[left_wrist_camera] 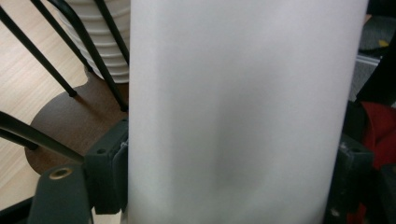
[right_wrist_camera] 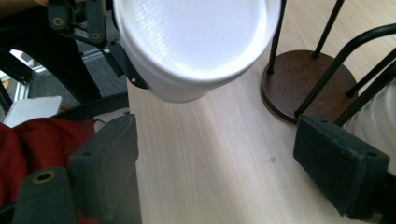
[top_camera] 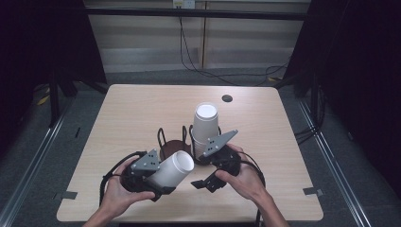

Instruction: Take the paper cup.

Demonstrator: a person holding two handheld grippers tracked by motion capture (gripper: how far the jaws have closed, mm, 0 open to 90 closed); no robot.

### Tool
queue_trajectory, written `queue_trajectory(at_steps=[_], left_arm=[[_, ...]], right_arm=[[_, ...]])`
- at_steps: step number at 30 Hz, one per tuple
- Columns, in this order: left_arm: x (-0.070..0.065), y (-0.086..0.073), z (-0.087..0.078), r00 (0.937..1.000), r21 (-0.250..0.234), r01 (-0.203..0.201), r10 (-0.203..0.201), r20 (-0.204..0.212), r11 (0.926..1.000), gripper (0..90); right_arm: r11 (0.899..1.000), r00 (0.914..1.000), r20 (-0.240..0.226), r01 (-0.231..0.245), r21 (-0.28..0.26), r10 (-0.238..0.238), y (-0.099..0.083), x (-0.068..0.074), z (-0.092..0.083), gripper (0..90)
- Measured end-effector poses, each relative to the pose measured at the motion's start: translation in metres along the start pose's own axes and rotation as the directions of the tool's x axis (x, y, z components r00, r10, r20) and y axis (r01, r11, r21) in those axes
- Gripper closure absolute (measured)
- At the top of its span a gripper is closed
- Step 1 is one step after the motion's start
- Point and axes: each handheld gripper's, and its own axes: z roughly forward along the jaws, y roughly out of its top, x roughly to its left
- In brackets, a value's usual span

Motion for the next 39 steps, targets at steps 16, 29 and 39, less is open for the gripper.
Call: queue_trajectory(at_steps=[16, 29, 39], left_arm=[[-0.004, 0.0, 0.01, 0.9988, 0.1, -0.044, 0.046, -0.018, 0.994, 20.6], [-0.013, 0.001, 0.023, 0.9967, 0.187, -0.078, 0.081, -0.009, 0.9793, 20.6], [-0.016, 0.013, 0.027, 0.9925, 0.243, -0.12, 0.122, 0.005, 0.9626, 20.6]], right_arm=[[0.993, 0.999, -0.044, 0.014, 0.121, -0.009, -0.002, 0.001, 0.01, 14.2], [0.972, 0.9987, -0.049, 0.027, 0.232, -0.016, -0.003, 0.003, 0.022, 16.9], [0.962, 0.9967, -0.081, 0.023, 0.271, -0.001, -0.002, 0.001, 0.022, 16.1]])
